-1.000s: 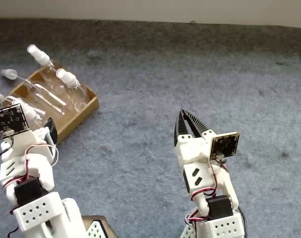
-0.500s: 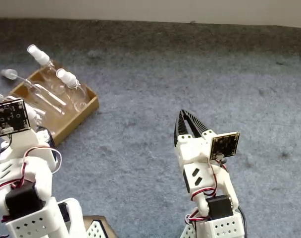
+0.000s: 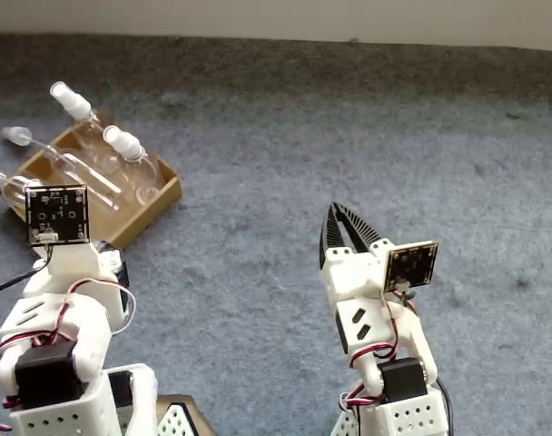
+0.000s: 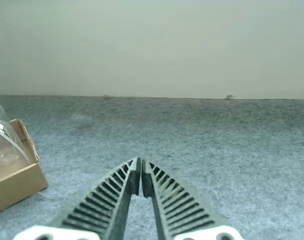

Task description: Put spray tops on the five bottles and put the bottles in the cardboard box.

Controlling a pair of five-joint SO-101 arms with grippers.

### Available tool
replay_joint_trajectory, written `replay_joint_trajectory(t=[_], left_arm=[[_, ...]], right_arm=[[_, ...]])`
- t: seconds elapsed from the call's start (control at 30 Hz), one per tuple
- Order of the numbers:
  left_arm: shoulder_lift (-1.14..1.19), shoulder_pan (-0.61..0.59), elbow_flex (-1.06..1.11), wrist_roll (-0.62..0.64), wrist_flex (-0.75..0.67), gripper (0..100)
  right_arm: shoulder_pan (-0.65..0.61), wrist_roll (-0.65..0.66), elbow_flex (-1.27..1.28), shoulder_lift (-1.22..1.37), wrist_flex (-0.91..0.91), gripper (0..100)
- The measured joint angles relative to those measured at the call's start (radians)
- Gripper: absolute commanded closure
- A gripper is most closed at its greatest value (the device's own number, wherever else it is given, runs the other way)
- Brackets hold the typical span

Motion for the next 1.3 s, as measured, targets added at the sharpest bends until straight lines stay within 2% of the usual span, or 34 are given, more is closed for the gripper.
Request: replay_joint_trajectory(t=[0.17, 0.53, 0.7, 0.77, 0.93, 1.07, 1.3], left_arm=[[-0.074, 0.0, -0.091, 0.0, 0.066, 100], [-0.247, 0.006, -0.106, 0.0, 0.118, 100], [-0.293, 0.006, -0.106, -0.077, 0.118, 100], [-0.299, 0.006, -0.106, -0.084, 0.121, 100], [-0.301, 0.041, -0.106, -0.091, 0.13, 100], [-0.301, 0.104, -0.106, -0.092, 0.13, 100], [-0.387, 0.121, -0.121, -0.092, 0.166, 100]], right_arm=[[0.0, 0.0, 0.0, 0.0, 0.002, 99.3], [0.0, 0.0, 0.0, 0.0, 0.002, 99.3], [0.017, 0.003, 0.0, 0.0, 0.002, 99.3], [0.049, 0.044, 0.0, 0.0, 0.014, 99.3], [0.152, 0.126, -0.026, 0.0, 0.161, 99.3], [0.222, 0.135, -0.104, 0.0, 0.259, 99.3], [0.29, 0.138, -0.29, -0.002, 0.436, 99.3]])
